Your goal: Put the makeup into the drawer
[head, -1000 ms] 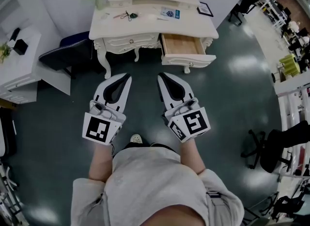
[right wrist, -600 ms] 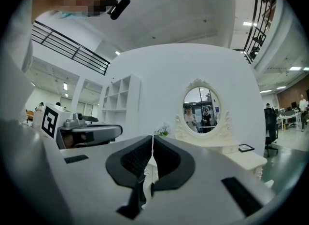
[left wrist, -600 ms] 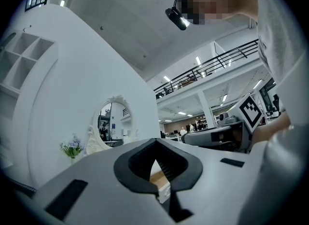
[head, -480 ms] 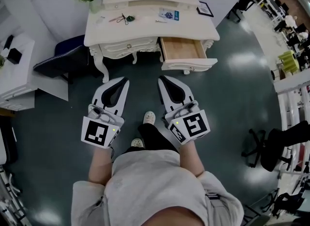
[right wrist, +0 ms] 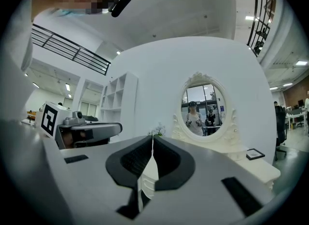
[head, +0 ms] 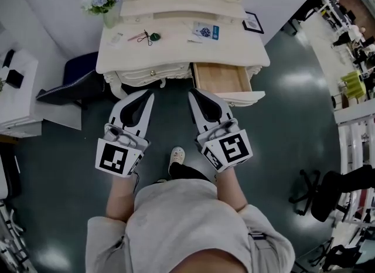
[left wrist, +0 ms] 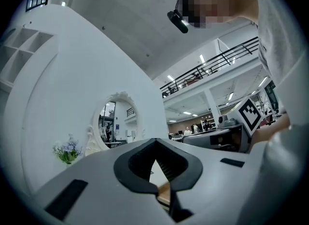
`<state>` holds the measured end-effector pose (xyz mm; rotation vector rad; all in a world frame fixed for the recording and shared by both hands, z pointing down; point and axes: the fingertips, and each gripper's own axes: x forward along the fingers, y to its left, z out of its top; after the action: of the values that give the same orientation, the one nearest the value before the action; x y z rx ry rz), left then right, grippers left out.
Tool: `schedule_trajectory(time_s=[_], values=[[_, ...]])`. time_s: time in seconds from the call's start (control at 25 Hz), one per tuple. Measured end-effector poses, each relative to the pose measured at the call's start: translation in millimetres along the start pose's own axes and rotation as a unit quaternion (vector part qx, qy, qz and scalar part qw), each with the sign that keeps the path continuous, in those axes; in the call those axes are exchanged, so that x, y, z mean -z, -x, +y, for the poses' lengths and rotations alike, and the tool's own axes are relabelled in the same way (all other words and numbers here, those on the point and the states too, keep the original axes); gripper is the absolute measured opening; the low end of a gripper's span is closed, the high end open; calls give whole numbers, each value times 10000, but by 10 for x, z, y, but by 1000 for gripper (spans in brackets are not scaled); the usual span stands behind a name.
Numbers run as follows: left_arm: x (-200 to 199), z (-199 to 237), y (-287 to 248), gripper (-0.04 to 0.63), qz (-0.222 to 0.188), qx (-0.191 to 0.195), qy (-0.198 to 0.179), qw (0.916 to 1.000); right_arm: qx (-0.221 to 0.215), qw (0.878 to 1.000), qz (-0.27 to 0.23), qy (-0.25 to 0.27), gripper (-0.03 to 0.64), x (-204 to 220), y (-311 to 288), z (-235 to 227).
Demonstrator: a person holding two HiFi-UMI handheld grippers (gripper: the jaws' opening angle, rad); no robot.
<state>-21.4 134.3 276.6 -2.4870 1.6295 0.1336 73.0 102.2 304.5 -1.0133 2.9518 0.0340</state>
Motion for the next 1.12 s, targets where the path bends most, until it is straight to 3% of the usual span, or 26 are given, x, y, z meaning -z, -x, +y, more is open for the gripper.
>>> schedule_trajectory(time_s=[0.36,0.56,0.76,0.92,1.12], values=[[82,127,-677,12,-67,-129,-123,9998,-186,9998,16,-5,21,59,-343,-635],[247,226,-854,12,155,-101,-150,9997,-227,9997,75,-51,21,122,-537,-798],[255,459,-1105,12,-43,-68,-39,10000,-148,9997,150,-113,21,170,-812,-976],[456,673,-1223,12,406,129,-94,9990,14,9994,298,-152,21,246,-1102,-1123],[570,1074,-1359,12,514,182,-67,9985,148,9982,526,-262,23,411,-1566,-1234]])
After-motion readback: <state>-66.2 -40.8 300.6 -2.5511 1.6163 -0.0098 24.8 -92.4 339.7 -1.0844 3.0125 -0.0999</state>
